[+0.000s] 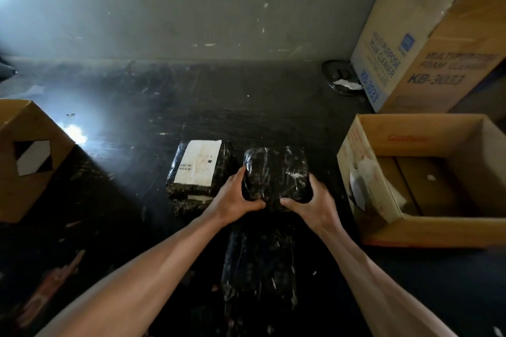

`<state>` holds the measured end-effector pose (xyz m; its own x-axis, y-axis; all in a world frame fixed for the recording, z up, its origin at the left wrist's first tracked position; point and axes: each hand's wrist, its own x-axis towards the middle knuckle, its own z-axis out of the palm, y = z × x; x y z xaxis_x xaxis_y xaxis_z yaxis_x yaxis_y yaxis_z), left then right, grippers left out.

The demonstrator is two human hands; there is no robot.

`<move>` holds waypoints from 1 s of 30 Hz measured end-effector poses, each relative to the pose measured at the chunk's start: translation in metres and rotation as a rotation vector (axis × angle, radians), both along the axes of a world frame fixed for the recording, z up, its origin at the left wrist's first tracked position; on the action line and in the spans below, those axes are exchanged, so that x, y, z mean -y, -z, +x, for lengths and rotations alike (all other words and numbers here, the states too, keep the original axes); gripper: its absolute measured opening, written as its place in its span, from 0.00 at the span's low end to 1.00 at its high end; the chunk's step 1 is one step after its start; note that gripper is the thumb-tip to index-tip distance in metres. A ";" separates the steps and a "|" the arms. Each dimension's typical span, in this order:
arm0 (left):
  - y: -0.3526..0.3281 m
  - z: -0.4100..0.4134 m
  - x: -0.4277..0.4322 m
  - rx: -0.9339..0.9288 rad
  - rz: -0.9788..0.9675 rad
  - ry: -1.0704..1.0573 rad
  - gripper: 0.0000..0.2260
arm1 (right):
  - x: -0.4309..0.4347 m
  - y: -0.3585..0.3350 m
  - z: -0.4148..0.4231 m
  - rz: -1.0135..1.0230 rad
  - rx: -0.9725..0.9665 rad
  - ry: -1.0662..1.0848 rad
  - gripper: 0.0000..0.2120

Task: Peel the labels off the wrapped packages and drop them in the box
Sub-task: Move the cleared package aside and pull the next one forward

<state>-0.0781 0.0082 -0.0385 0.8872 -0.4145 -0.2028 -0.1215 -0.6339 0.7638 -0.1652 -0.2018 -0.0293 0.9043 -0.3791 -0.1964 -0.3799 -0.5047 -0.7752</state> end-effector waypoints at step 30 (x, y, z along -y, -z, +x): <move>0.029 -0.162 -0.090 -0.131 -0.074 0.059 0.47 | -0.080 0.005 -0.163 -0.028 -0.151 -0.139 0.43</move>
<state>-0.2397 0.0984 -0.0673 0.8289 -0.4829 -0.2824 -0.0526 -0.5699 0.8200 -0.3279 -0.1218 -0.0347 0.9093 -0.2599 -0.3250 -0.4161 -0.5807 -0.6997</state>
